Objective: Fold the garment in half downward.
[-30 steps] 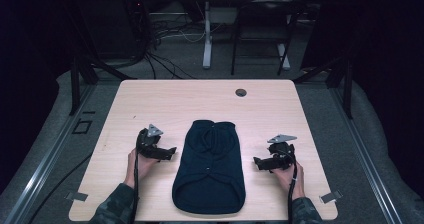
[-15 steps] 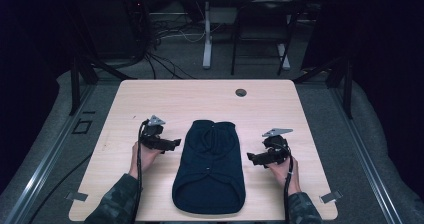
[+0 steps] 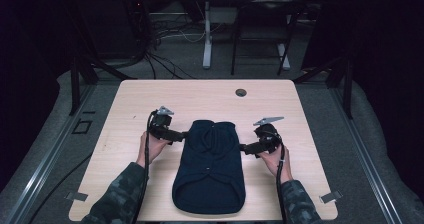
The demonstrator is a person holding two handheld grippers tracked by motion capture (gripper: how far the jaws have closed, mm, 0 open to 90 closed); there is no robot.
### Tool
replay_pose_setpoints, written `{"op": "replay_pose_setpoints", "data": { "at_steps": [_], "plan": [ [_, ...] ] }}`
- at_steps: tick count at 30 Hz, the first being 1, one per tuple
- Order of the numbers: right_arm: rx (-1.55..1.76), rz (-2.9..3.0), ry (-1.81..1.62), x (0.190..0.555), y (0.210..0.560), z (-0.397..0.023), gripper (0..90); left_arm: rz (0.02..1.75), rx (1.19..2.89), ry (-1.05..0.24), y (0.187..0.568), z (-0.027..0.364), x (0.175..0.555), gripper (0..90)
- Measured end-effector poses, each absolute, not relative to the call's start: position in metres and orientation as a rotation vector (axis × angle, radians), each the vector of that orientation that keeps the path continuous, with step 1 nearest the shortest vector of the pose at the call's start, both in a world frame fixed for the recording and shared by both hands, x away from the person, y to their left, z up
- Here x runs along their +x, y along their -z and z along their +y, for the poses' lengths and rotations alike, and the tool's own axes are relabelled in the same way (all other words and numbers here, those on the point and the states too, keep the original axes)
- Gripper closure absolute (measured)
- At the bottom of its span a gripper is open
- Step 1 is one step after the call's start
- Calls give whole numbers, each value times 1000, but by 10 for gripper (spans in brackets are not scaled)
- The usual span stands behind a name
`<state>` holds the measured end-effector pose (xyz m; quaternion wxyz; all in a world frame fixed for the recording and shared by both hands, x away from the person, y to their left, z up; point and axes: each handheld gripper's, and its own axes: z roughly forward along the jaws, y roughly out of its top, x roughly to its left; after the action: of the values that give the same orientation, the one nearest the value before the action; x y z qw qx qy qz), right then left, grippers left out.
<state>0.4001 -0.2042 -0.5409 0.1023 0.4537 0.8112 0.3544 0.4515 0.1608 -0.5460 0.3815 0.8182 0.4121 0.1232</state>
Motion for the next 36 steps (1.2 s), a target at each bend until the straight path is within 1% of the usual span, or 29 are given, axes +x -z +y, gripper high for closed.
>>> {"op": "replay_pose_setpoints", "data": {
  "at_steps": [4, 9, 12, 14, 16, 17, 18, 22, 23, 24, 25, 26, 28, 31, 32, 33, 34, 36],
  "plan": [
    [1348, 2400, -1058, 408, 539, -199, 3, 1051, 2102, -299, 547, 153, 459, 31],
    [1370, 2412, -1075, 426, 537, -187, 2, 1062, 2130, -286, 549, 140, 471, 33],
    [1377, 2421, -1069, 432, 538, -182, 1, 1067, 2133, -276, 551, 136, 475, 24],
    [1380, 2434, -1057, 440, 538, -177, 8, 1075, 2151, -274, 552, 131, 478, 0],
    [1384, 2435, -1059, 442, 539, -175, 11, 1076, 2171, -259, 555, 125, 482, 0],
    [1390, 2444, -1046, 445, 539, -173, 22, 1076, 2174, -255, 556, 122, 483, 0],
    [1410, 2459, -1052, 451, 541, -170, 65, 1077, 2187, -250, 557, 120, 485, 0],
    [1421, 2478, -1022, 461, 546, -163, 91, 1083, 2196, -244, 562, 111, 490, 2],
    [1421, 2478, -1022, 461, 546, -163, 91, 1083, 2196, -244, 562, 111, 490, 12],
    [1430, 2478, -1006, 466, 548, -160, 130, 1084, 2198, -240, 563, 109, 491, 44],
    [1430, 2478, -1006, 466, 548, -160, 130, 1082, 2203, -229, 564, 108, 492, 44],
    [1450, 2480, -993, 471, 551, -159, 140, 1075, 2215, -224, 564, 107, 493, 137],
    [1463, 2476, -989, 473, 552, -158, 151, 1076, 2223, -224, 565, 105, 494, 145],
    [1473, 2483, -961, 479, 560, -155, 211, 1073, 2230, -201, 566, 103, 497, 166],
    [1473, 2483, -961, 479, 560, -155, 211, 1075, 2230, -193, 566, 103, 497, 166],
    [1491, 2482, -982, 480, 563, -156, 276, 1075, 2232, -180, 566, 103, 497, 206],
    [1491, 2482, -982, 480, 563, -156, 276, 1082, 2229, -167, 567, 102, 497, 206],
    [1490, 2506, -986, 481, 563, -157, 339, 1089, 2222, -153, 568, 102, 497, 242]
  ]
}}
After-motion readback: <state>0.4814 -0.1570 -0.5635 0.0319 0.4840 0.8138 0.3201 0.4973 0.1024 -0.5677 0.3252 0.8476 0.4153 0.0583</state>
